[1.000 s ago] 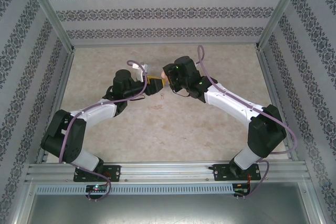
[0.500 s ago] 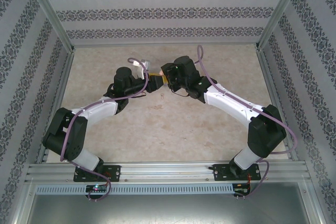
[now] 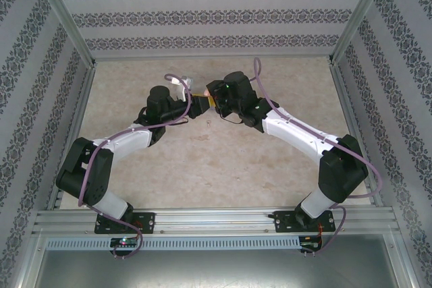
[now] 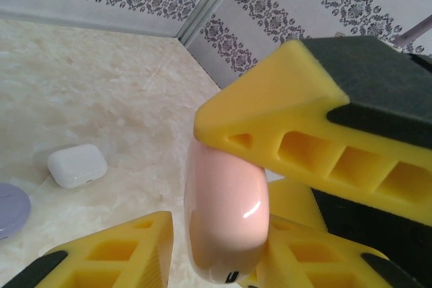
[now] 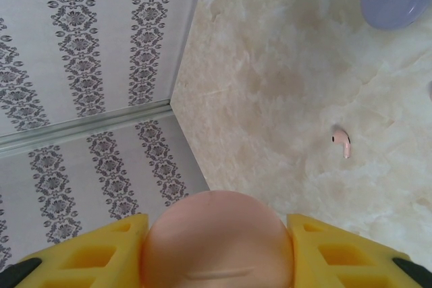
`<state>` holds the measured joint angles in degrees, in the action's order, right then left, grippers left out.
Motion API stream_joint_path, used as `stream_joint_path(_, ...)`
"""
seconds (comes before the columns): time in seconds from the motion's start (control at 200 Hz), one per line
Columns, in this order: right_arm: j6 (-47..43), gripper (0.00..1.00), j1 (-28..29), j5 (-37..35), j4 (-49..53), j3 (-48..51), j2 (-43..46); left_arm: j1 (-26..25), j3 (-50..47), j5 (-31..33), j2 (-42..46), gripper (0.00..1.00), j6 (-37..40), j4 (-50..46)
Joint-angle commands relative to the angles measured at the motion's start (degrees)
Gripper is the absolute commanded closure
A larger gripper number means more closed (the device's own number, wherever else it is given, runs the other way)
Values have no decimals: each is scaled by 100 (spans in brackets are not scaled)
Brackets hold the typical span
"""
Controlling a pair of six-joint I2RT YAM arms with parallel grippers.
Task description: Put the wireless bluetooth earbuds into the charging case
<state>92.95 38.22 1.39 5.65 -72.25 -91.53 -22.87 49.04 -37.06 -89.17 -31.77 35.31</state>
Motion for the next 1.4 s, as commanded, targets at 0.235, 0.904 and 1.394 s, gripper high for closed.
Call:
stream_joint_path(0.235, 82, 67, 94, 63, -210, -61, 153, -59, 217, 129, -88, 77, 72, 318)
stream_joint_path(0.904, -1485, 32, -821, 488, -225, 529, 1239, -42, 71, -74, 280, 100, 326, -329)
stream_joint_path(1.394, -5718, 31, -1699, 3140, -255, 1289, 1708, -34, 445, -1340, 746, 100, 503, -1604)
